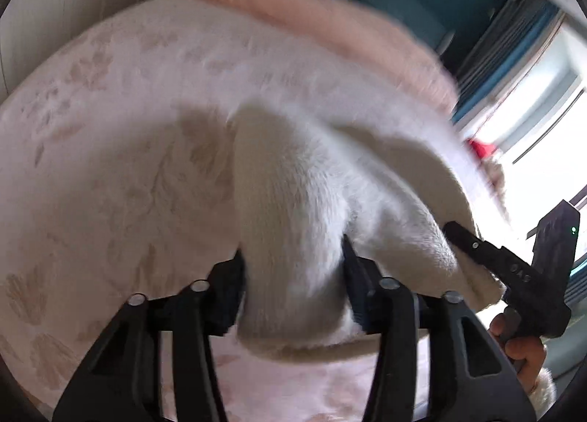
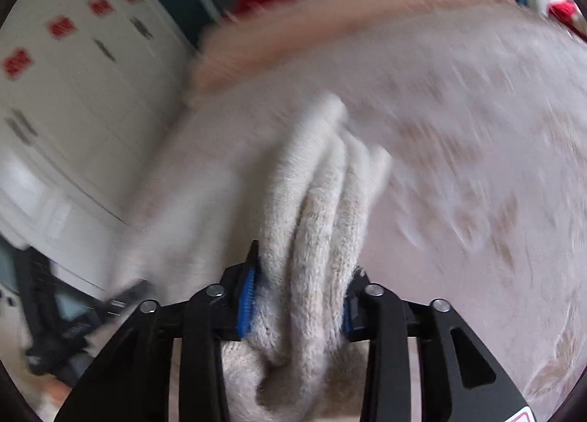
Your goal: Fold small clothes
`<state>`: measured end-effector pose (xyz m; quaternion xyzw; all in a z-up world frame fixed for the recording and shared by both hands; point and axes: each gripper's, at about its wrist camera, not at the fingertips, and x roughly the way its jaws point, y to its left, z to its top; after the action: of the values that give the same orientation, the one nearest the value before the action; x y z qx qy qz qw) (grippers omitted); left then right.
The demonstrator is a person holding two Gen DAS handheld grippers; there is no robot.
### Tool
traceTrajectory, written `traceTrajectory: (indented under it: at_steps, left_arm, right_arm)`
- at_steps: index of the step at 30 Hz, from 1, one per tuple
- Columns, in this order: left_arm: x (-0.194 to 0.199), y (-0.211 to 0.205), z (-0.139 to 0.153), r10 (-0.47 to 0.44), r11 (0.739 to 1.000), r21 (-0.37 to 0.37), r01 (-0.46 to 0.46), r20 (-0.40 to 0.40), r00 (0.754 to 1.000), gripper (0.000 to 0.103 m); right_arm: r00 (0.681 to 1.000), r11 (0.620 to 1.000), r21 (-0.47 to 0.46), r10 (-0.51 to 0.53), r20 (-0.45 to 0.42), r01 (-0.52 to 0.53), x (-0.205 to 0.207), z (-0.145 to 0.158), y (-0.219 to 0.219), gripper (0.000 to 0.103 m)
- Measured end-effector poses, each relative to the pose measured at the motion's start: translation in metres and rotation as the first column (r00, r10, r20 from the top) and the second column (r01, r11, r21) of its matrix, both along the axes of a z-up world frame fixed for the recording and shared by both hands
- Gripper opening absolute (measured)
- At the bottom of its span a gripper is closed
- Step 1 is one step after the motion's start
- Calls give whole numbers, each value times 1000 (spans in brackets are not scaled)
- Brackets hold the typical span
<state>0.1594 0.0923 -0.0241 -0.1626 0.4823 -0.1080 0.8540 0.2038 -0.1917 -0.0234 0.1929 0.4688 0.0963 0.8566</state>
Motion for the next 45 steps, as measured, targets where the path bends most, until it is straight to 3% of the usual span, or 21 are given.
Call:
traceTrajectory:
  at_steps: [1, 2, 3, 5, 7, 9, 11, 13, 14, 21, 25, 28, 31, 45]
  left_arm:
    - [1, -6, -17, 1, 998, 70, 3, -46, 999, 52]
    - [0, -10, -31, 0, 992, 126, 11, -82, 997, 60]
    - [-7, -11, -32, 6, 992, 127, 0, -49, 999, 61]
    - [-22, -11, -16, 39, 983, 178, -41, 18, 999, 74]
    - [-30, -13, -5, 30, 976, 213, -37, 36, 999, 74]
    - [-31, -18, -1, 21, 968, 250, -29, 34, 999, 74]
    - [-29, -26, -4, 12, 948, 318, -16, 15, 1000, 74]
    - [-33, -35, -4, 5, 936, 353, -7, 6, 1000, 74]
    - [-33, -35, -3, 7, 934, 357, -6, -3, 1000, 74]
    - [-53, -47, 21, -3, 925, 380, -5, 21, 1000, 74]
    - [-71, -59, 42, -11, 917, 399, -17, 68, 998, 74]
    - [-86, -65, 54, -6, 913, 406, -35, 100, 995, 89]
    - [-105, -72, 62, -1, 901, 430, -60, 141, 990, 95]
    - [-176, -102, 57, -31, 891, 451, -50, 169, 985, 94]
  right_arm:
    - [995, 999, -35, -3, -96, 0, 2, -27, -4, 42]
    - [988, 1000, 8, -23, -155, 24, -2, -46, -13, 43]
    - [991, 994, 80, -62, -115, 71, -11, -40, -23, 43]
    - [993, 993, 31, -109, -39, 111, -26, -7, -29, 41]
    - [996, 997, -22, -72, 46, 73, -39, 25, -24, 16]
    - [998, 999, -43, -30, 48, 32, -44, 32, -14, 10]
    - [1000, 992, -122, 27, -8, -27, -45, 14, 2, 6]
    - [994, 974, -213, 54, -90, -73, -44, -26, 12, 6]
    - [995, 974, -218, 51, -80, -67, -46, -32, 14, 6]
    - [999, 982, -189, 29, 27, -23, -76, 41, 14, 6]
    - [998, 981, -193, -23, 57, 34, -109, 56, 23, 16]
    - [994, 968, -237, -69, 80, 87, -140, 59, 25, 27]
    - [991, 961, -251, -99, 93, 120, -161, 56, 24, 41]
    - [989, 943, -312, -77, 128, 114, -225, 60, 34, 52]
